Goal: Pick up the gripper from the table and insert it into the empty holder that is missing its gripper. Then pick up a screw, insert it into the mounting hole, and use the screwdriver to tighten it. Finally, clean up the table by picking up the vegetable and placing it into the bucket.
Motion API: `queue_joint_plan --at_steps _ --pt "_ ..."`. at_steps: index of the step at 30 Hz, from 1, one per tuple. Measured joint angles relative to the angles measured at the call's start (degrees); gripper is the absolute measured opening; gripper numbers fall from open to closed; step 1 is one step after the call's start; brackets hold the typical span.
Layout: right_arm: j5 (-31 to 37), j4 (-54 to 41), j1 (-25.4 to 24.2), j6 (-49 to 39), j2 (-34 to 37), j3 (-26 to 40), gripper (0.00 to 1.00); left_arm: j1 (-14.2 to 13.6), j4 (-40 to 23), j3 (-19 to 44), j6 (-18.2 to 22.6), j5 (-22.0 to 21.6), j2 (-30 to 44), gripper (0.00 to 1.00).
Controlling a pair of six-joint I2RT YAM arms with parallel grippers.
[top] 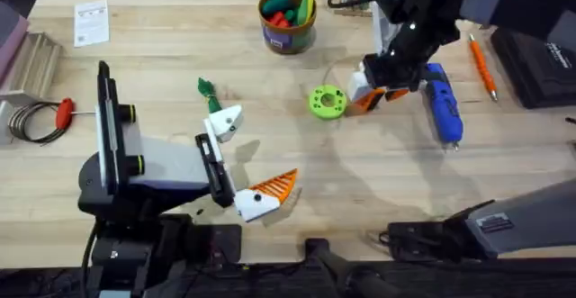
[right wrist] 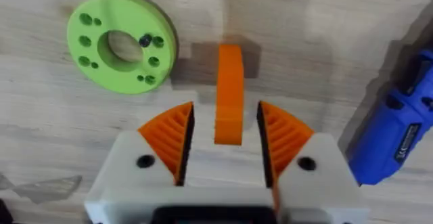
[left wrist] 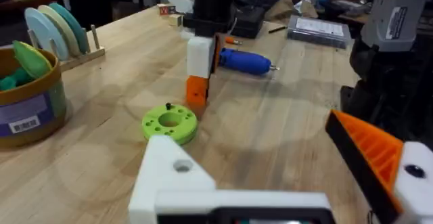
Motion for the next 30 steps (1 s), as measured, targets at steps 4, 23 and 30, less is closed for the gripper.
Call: queue_joint_plan --at_steps 4,23,30 --pt "0.00 0.13 0.00 0.01 -0.01 -0.19 0.473 0.00 0.00 0.00 -0.01 0.00 0.01 0.985" --pt "0.01 1.94 0.00 0.19 -0.01 -0.28 0.024 0.00 0.00 0.00 0.00 0.00 0.00 0.985" --pt "0.00 2.35 0.00 0.18 -2.24 -0.59 0.009 0.00 0.00 0.00 -0.02 0.00 0.02 0.985"
